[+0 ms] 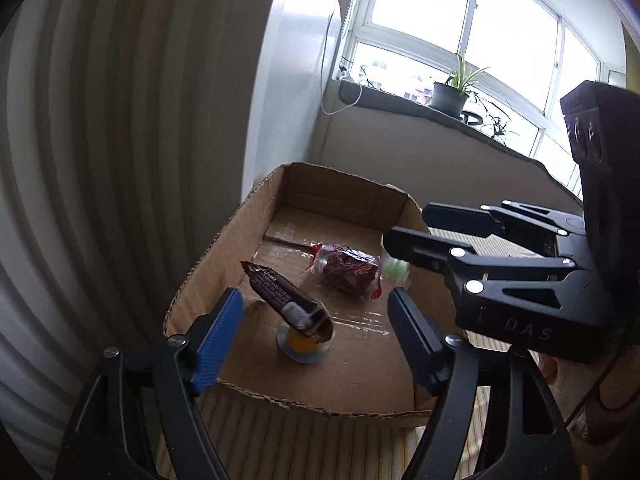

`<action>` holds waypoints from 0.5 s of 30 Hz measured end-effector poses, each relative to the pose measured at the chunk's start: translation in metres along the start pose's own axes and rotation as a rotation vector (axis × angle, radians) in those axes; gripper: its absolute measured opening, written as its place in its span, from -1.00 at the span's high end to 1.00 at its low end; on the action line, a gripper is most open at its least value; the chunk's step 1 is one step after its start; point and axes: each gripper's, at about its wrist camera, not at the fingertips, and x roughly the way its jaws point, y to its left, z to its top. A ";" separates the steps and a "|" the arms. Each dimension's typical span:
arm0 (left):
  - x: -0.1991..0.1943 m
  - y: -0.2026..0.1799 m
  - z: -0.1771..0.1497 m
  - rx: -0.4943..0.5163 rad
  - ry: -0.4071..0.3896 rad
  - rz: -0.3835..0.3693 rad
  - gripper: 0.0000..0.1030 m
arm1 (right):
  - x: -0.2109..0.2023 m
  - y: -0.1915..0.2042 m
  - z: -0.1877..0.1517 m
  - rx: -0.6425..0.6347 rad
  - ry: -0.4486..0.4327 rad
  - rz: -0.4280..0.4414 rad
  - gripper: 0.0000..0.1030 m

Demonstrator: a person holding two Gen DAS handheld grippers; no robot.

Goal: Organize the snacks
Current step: 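Open the left tool over the box while the right tool releases the green candy inside, then move both open tools back to the snack pile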

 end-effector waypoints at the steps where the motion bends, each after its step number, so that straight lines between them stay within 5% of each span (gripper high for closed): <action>1: 0.000 0.001 0.000 -0.001 0.002 0.002 -0.52 | -0.001 -0.001 0.000 0.000 0.000 -0.002 0.02; 15: -0.019 0.001 0.006 -0.016 -0.017 0.027 -0.52 | -0.035 0.008 0.008 -0.020 -0.058 -0.017 0.01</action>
